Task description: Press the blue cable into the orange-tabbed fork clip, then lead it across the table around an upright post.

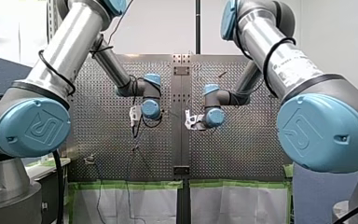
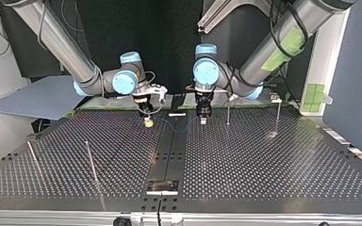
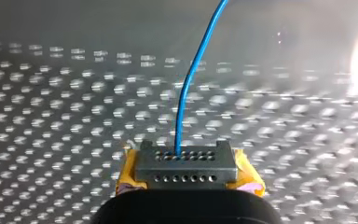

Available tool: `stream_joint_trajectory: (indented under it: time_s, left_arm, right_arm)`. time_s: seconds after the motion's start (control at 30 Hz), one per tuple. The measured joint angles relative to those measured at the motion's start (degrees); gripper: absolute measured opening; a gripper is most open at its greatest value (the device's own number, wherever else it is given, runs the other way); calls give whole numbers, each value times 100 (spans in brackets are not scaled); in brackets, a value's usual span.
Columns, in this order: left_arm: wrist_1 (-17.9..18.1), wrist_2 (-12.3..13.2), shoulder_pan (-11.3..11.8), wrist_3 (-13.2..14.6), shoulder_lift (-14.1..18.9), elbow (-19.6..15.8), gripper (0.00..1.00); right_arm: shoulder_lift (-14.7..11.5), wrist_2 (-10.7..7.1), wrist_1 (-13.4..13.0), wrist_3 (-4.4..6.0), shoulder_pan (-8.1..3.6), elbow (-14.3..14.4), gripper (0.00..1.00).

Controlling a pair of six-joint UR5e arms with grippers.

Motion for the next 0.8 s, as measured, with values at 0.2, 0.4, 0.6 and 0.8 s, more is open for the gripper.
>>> stream_joint_trajectory:
  time_s: [0.2, 0.4, 0.6, 0.8]
  left_arm:
    - [-40, -4, -22, 0, 171, -3, 0]
    - [-67, -126, -35, -3, 446, -5, 0]
    - [-77, -168, -40, -11, 683, -3, 0]
    - [-169, -179, -41, -14, 808, 70, 0]
  right_arm:
    - [-278, -8, 45, 3, 18, 1, 0]
    - [-568, -19, 72, 12, 42, 0, 0]
    - [-827, -21, 106, 20, 69, 0, 0]
    - [-1106, -21, 117, 20, 92, -2, 0]
